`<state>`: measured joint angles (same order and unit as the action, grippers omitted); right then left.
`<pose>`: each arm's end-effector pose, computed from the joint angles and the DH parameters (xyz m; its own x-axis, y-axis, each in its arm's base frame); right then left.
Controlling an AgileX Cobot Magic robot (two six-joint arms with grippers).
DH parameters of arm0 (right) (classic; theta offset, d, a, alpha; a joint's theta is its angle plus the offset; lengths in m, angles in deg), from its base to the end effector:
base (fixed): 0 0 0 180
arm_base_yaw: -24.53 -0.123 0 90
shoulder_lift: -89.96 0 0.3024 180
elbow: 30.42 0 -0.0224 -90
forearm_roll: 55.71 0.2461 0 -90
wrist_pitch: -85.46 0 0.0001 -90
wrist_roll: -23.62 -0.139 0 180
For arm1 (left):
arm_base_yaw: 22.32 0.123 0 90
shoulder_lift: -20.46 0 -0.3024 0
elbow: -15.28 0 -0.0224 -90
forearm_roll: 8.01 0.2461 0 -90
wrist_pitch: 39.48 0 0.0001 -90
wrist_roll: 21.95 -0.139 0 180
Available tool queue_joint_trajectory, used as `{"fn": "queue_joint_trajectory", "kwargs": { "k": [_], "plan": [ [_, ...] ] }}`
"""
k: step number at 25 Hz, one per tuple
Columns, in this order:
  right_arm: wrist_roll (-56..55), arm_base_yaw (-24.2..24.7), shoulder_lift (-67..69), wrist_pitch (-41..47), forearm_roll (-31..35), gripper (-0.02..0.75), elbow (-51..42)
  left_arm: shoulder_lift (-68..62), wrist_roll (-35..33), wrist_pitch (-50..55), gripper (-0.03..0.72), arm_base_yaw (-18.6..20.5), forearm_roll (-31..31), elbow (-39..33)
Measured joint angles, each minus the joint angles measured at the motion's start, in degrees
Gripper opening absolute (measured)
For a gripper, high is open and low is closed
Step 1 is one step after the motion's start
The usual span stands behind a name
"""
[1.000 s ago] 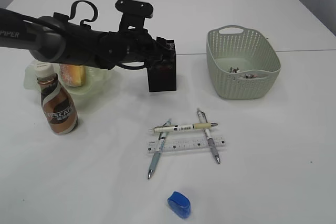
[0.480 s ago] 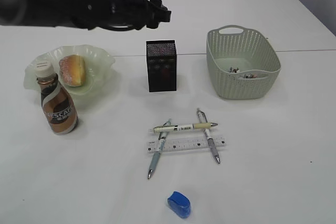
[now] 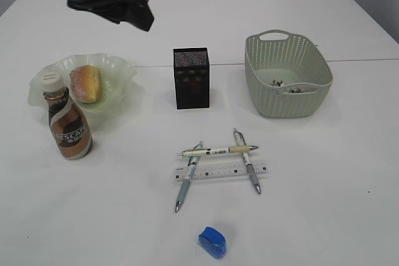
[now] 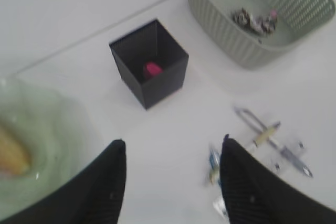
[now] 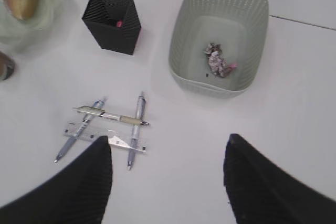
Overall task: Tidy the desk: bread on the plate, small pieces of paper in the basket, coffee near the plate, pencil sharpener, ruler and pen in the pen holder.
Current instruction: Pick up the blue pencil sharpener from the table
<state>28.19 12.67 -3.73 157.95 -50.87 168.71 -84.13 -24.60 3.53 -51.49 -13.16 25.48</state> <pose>0.2799 0.0702 0.4353 -0.7304 -0.2087 -0.6503 -0.2960 0.9548 0.0260 0.3602 -0.2108 0.3171 -0.6517 0.3414 -0.6774 0.5101 0.8581 -0.0582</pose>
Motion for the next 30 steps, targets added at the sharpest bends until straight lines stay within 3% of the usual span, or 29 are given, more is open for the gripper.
{"fn": "queue_joint_trajectory", "kwargs": {
  "k": [4, 7, 12, 17, 23, 30],
  "plan": [
    [0.0, -3.3, 0.0, 0.0, 1.9, 0.489, -0.2, 4.1, 6.6, 18.9, 0.417, 0.0, 1.6, 0.0],
    [0.1, -8.2, 0.0, -0.1, 1.1, 0.489, -2.5, 6.0, 9.4, 26.6, 0.417, 0.0, 2.2, 0.0],
    [-1.2, -15.3, 0.0, -0.2, 0.8, 0.489, -13.2, 10.4, 10.0, 27.9, 0.417, 0.0, -0.1, 0.0],
    [-2.8, -18.0, 0.7, -0.3, 0.8, 0.489, -22.1, 14.5, 10.1, 28.1, 0.416, 0.0, 0.9, -1.9],
    [-3.4, -19.0, 5.8, -1.3, 2.5, 0.489, -23.7, 20.6, 11.4, 28.2, 0.416, 0.0, -0.2, -9.4],
    [-4.6, -25.2, 15.6, -2.5, 2.8, 0.489, -23.7, 26.7, 13.9, 28.5, 0.416, 0.0, -0.5, -13.3]
  ]
}}
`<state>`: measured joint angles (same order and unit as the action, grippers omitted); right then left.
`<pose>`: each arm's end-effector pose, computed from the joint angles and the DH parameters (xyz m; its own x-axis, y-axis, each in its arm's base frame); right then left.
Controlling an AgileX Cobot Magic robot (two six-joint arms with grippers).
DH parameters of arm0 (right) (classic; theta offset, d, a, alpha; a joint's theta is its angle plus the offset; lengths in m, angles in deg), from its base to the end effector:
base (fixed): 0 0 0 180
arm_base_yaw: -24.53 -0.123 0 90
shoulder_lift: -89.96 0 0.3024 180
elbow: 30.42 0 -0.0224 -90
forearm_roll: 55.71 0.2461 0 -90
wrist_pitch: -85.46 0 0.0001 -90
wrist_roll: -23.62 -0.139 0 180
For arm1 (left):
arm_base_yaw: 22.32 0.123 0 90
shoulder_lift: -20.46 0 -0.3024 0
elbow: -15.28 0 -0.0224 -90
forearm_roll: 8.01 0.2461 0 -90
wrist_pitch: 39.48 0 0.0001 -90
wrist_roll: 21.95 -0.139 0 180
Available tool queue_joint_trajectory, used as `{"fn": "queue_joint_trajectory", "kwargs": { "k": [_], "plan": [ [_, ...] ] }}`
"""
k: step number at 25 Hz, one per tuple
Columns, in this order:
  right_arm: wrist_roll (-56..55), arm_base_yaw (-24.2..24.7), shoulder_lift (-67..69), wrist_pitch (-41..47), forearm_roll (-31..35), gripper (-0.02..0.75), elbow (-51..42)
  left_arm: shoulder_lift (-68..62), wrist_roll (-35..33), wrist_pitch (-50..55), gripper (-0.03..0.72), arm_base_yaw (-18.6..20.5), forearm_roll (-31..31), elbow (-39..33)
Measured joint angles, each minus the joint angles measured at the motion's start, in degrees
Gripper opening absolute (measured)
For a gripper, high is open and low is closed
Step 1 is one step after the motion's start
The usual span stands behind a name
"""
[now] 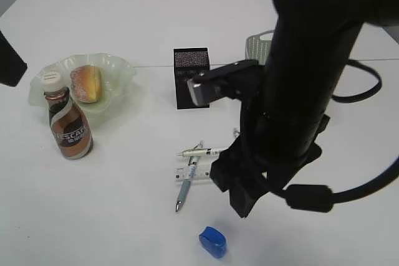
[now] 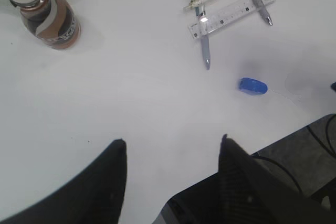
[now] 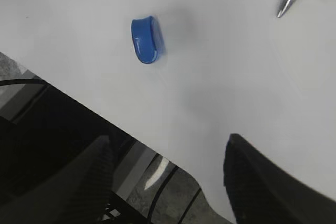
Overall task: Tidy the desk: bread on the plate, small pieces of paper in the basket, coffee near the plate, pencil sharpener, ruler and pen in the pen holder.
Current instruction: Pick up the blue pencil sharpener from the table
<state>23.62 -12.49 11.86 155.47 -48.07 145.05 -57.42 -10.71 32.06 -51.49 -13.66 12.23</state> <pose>0.2399 0.2027 0.2332 -0.8236 -0.5641 -0.0592 -0.5667 0.8140 0.1275 0.2033 -0.1283 0.3569 -0.8717 0.2294 -0.4329 0.3351 0.9238 -0.1852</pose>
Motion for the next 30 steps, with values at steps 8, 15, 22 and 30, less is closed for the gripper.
{"fn": "queue_joint_trajectory", "kwargs": {
  "k": [8, 15, 22, 30],
  "plan": [
    [-0.6, -3.8, 7.9, -7.5, 0.0, 0.489, 0.0, 2.9, 0.3, 0.2, 0.416, 0.0, 0.0, -0.1],
    [-0.6, -5.0, 13.9, -11.0, -2.2, 0.489, 0.0, 2.9, 0.3, 0.2, 0.416, 0.0, 0.0, -0.1],
    [-0.6, -5.0, 18.3, -13.7, -2.9, 0.489, 0.0, 2.9, 0.5, 0.2, 0.416, 0.0, 0.0, -0.1],
    [0.0, -5.0, 19.7, -15.1, -2.4, 0.489, 0.2, 2.9, 0.5, 0.2, 0.416, 0.0, 1.1, -0.1]
  ]
}}
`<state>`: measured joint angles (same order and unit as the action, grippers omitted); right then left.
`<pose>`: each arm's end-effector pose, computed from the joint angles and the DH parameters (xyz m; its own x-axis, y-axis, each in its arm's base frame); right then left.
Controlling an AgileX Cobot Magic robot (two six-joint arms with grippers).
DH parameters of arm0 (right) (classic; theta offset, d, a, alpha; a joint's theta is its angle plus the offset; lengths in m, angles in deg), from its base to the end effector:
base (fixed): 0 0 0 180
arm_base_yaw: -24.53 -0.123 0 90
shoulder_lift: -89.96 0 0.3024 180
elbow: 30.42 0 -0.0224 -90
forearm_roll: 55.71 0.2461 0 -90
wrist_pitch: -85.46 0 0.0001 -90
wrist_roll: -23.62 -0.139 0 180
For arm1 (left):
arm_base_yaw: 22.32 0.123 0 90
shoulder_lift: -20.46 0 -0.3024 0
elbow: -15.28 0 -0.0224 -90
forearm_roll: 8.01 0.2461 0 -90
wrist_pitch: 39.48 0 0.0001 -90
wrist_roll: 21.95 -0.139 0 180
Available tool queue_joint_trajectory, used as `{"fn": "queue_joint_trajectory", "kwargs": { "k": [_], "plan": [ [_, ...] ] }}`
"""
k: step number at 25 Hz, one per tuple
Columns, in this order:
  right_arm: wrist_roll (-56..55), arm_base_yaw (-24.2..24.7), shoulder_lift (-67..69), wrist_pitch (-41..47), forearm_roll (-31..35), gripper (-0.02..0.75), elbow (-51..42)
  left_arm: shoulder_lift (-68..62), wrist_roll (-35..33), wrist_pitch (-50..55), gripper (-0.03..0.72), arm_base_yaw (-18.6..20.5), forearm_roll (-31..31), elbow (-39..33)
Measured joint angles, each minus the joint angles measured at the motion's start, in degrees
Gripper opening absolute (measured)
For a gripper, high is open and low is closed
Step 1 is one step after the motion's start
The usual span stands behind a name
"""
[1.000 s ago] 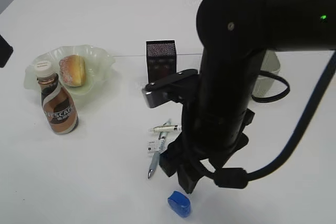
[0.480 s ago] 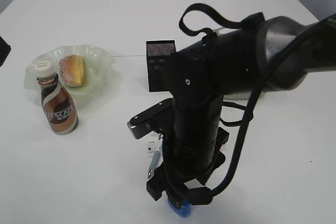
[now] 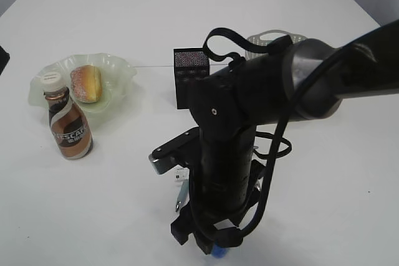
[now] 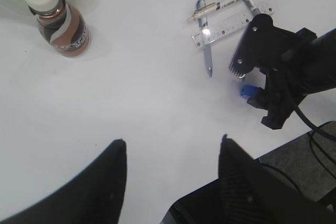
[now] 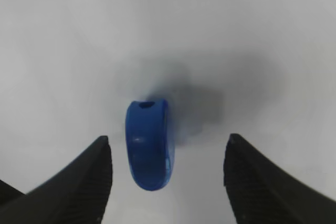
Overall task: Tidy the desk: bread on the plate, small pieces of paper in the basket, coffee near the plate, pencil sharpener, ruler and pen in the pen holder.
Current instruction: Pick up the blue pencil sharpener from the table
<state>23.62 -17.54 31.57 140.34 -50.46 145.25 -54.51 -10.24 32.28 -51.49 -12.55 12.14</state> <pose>0.2670 0.2550 0.1156 -0.7765 -0.6299 0.0163 -0.6274 0.7752 0.0741 0.1935 -0.1200 0.3678 -0.8530 0.2166 -0.4749 0.3339 0.9257 -0.1775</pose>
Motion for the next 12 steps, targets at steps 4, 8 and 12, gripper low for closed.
{"fn": "queue_joint_trajectory", "kwargs": {
  "k": [4, 8, 12],
  "plan": [
    [0.4, 0.0, 1.0, -0.1, 0.0, 0.489, 0.0, 0.0, 0.0, 0.0, 0.416, 0.0, 0.3, 0.0],
    [0.5, -0.3, 1.2, -1.2, 0.0, 0.489, 0.0, 0.0, 0.0, 0.0, 0.416, 0.0, 0.9, 0.0],
    [0.5, -0.3, 1.2, -1.7, 0.0, 0.489, 0.0, 0.0, 0.0, 0.0, 0.416, 0.0, 1.2, 0.0]
  ]
}}
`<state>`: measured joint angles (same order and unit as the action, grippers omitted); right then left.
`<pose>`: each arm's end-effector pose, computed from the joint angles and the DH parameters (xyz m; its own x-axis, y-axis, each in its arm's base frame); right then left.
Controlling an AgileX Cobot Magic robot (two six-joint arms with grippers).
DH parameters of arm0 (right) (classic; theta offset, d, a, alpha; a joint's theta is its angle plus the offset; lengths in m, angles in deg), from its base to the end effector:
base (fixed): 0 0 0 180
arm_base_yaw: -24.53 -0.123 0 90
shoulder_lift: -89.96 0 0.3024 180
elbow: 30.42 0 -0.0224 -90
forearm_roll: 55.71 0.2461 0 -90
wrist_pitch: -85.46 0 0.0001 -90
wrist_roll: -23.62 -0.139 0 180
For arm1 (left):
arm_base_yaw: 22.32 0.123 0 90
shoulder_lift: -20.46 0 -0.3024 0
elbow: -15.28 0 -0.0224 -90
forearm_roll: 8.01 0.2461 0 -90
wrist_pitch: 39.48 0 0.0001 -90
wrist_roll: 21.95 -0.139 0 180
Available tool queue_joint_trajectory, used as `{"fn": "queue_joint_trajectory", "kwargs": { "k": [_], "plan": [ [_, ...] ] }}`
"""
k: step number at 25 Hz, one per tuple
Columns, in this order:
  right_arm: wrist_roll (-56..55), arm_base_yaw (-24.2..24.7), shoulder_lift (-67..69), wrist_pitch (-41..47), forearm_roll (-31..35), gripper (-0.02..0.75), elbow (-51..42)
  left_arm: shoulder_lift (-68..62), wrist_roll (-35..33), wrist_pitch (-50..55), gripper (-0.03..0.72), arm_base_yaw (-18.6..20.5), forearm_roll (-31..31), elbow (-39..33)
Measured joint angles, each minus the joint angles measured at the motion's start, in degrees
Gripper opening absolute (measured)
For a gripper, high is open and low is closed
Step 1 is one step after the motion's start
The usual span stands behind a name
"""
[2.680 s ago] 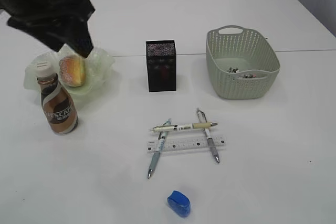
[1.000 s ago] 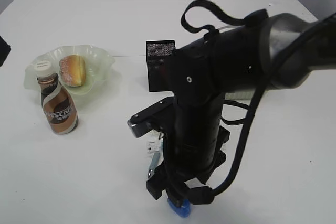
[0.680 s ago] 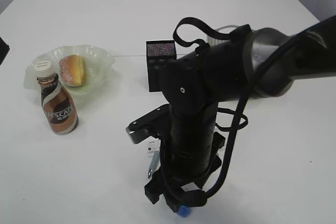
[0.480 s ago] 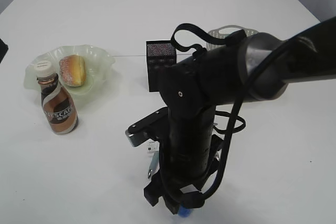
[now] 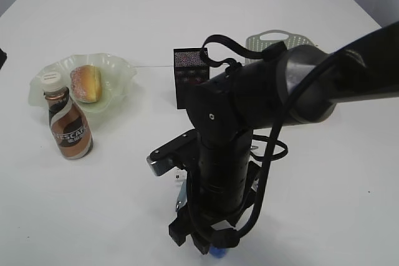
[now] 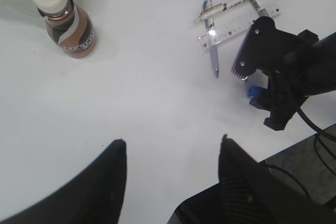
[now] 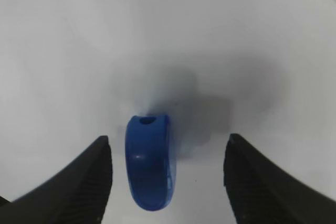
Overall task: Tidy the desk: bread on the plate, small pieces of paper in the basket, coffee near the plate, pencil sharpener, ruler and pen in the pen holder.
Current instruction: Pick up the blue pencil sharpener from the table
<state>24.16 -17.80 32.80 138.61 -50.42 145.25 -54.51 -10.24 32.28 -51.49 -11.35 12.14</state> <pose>0.2689 0.2588 0.1076 -0.7694 -0.6387 0.0069 -0.6366 0.7677 0.0735 0.1948 -0.1176 0.3676 -0.8492 0.2215 -0.4794 0.3316 0.9302 -0.1576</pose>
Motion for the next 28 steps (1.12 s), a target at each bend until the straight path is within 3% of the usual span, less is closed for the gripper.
{"fn": "queue_joint_trajectory", "kwargs": {
  "k": [25, 28],
  "plan": [
    [0.1, 0.0, 1.2, 1.4, 0.2, 0.489, 0.0, 0.0, 0.0, 0.0, 0.416, 0.0, 0.4, 0.0],
    [0.1, 0.0, 1.2, 1.4, 0.2, 0.439, 0.0, 0.0, 0.0, 0.0, 0.416, 0.0, 0.4, 0.0]
  ]
}}
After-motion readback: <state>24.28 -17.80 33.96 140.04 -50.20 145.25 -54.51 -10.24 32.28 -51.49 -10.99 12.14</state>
